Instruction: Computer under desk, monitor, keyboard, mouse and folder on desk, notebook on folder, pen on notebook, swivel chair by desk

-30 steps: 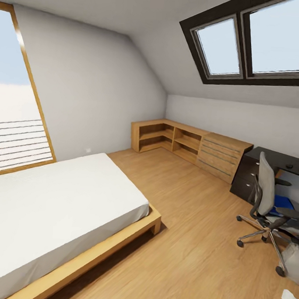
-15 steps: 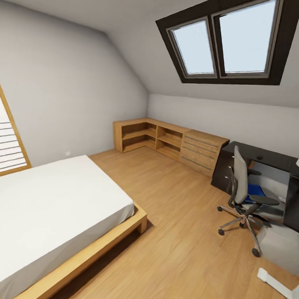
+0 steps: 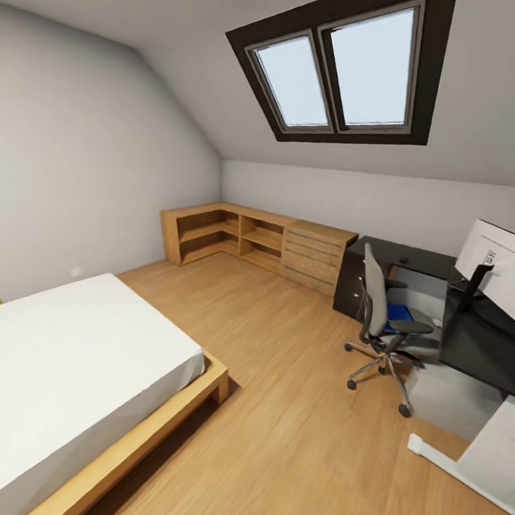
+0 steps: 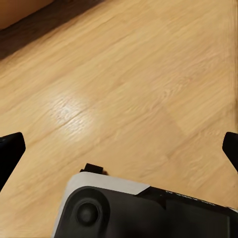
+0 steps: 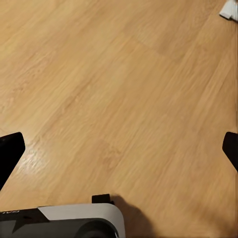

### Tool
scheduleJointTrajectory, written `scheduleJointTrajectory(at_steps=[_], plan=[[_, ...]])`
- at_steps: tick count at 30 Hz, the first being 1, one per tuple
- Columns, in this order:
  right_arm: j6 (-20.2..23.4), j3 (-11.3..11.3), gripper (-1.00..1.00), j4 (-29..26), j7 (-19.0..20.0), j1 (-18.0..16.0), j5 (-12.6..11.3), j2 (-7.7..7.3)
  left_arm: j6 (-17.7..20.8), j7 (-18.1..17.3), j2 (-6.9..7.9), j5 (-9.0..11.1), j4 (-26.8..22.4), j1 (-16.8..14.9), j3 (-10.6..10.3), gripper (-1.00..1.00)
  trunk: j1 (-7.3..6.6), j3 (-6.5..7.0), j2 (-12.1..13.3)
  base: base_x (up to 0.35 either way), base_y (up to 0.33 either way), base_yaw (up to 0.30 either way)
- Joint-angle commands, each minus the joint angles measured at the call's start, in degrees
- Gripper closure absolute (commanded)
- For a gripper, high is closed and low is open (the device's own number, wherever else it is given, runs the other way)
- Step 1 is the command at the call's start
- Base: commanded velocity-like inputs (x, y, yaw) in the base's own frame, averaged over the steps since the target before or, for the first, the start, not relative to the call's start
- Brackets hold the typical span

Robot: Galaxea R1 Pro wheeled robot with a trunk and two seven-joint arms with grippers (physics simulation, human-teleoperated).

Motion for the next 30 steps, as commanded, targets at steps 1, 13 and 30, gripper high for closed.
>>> scheduleJointTrajectory(at_steps=[1,13,30], plan=[[-0.12,-0.21,-1.0,-0.04,0.09,-0.02,-0.02,0.02,-0.11,-0.05,-0.01,0.23,-0.05,0.01,0.02,-1.0,0.02,-0.08,-0.08,0.0,0.0,-0.282],[-0.12,-0.21,-1.0,0.04,0.09,-0.01,-0.02,0.02,-0.11,-0.04,-0.01,0.23,-0.05,0.01,0.02,-1.0,0.02,-0.08,-0.08,0.0,0.0,-0.282],[-0.12,-0.21,-1.0,0.05,0.09,-0.01,-0.02,0.02,-0.11,-0.04,-0.01,0.23,-0.05,0.01,0.02,-1.0,0.02,-0.08,-0.08,0.0,0.0,-0.282]])
